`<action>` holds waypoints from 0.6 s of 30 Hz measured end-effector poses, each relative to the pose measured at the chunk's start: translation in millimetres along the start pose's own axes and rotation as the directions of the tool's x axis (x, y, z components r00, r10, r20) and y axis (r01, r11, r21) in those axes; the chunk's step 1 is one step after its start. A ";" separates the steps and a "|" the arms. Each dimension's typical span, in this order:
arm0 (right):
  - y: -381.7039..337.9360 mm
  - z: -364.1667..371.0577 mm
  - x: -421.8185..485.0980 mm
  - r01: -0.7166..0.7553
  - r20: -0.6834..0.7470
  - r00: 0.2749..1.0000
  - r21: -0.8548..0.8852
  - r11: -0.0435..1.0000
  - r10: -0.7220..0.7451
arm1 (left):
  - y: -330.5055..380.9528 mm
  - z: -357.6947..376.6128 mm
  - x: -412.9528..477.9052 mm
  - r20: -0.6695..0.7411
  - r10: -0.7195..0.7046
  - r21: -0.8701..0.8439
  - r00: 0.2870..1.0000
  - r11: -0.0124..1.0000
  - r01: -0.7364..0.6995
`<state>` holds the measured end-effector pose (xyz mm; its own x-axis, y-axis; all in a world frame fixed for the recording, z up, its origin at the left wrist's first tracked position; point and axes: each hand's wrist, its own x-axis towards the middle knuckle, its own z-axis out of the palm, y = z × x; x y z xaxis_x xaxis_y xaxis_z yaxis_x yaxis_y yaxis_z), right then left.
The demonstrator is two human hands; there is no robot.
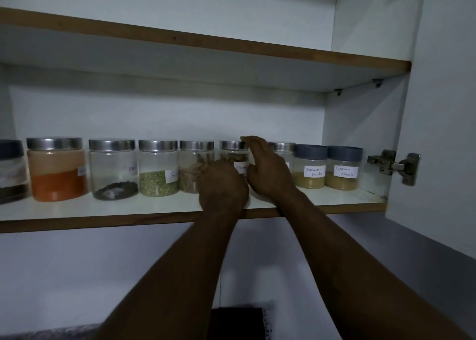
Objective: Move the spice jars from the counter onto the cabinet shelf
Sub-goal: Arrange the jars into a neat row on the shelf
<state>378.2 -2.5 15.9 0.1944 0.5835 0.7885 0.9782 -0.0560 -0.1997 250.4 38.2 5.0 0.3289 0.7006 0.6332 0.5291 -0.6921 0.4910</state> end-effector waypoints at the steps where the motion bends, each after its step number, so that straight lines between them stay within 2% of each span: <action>1: -0.5 -1.3 -0.7 0.014 -0.019 1.000 -0.013 1.000 -0.014 | 0.6 -0.1 -0.1 0.008 -0.021 -0.017 1.000 1.000 0.022; 7: -4.7 -6.0 -3.9 0.021 -0.076 0.997 -0.072 0.997 -0.026 | -0.1 4.2 7.4 0.157 -0.022 0.067 0.987 0.998 0.012; 10: -5.6 -6.8 -5.6 0.010 -0.122 0.992 -0.103 0.995 -0.023 | -0.1 6.3 10.1 0.187 0.019 0.121 0.982 0.992 -0.042; 18: -3.9 -4.7 -5.0 -0.003 -0.180 0.983 -0.138 0.990 -0.022 | -1.1 8.4 15.4 0.245 0.032 0.122 0.969 0.990 -0.064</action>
<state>373.7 -9.0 15.4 0.1827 0.4293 0.8845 0.9782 -0.1693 -0.1199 261.5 51.2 9.2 0.5273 0.6992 0.4828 0.5988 -0.7089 0.3726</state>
